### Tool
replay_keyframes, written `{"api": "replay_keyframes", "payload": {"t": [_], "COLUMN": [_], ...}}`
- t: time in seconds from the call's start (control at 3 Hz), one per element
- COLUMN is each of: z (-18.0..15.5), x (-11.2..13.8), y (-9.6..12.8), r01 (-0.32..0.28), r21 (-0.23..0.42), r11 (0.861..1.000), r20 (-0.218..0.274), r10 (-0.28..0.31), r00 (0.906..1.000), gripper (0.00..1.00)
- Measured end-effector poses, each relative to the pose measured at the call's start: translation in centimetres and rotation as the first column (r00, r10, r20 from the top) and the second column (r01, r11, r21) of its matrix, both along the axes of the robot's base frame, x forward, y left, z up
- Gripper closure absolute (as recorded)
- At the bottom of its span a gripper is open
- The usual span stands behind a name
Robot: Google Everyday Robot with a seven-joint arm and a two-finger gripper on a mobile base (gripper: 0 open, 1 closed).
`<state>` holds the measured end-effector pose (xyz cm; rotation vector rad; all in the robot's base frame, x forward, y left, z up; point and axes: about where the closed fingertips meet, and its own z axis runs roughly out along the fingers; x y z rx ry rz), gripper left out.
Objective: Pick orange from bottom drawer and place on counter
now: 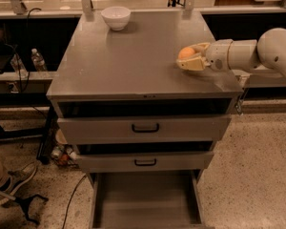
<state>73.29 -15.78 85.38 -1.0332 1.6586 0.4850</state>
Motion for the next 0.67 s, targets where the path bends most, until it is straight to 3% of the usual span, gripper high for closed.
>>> {"api": "replay_keyframes", "payload": {"t": [0.33, 0.67], "z": [-0.59, -0.96], "x": [0.61, 0.96], "y": [0.13, 0.23], "r01": [0.011, 0.016], "r21": [0.015, 0.028], "r11": [1.0, 0.999], "r20": [-0.022, -0.036], "r10": [-0.011, -0.015], "r00": [0.9997, 0.9992], "gripper": [0.83, 0.59]}}
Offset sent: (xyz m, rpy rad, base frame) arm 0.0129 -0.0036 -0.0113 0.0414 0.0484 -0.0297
